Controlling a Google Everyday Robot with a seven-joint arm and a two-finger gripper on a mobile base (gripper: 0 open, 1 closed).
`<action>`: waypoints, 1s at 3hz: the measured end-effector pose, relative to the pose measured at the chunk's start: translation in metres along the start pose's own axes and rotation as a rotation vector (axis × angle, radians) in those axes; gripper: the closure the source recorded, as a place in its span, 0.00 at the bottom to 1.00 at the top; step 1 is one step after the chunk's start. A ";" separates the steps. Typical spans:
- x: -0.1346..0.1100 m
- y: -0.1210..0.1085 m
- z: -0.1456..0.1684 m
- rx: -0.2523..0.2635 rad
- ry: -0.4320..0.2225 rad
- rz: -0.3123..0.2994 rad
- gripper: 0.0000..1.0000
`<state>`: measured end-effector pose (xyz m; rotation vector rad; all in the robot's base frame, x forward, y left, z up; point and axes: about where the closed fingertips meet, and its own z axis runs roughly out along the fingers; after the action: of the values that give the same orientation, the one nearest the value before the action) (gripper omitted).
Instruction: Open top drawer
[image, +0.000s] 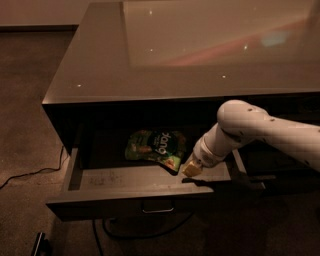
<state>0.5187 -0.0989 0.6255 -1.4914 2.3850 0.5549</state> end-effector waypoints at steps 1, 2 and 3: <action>0.004 0.030 0.000 0.005 0.007 -0.030 1.00; 0.004 0.037 0.000 0.007 0.008 -0.039 1.00; 0.004 0.063 -0.007 0.020 0.010 -0.075 1.00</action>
Offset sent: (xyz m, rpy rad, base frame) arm -0.0885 0.0242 0.0202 -0.0294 -0.0568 0.0801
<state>0.4599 -0.0803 0.6407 -1.5719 2.3244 0.5063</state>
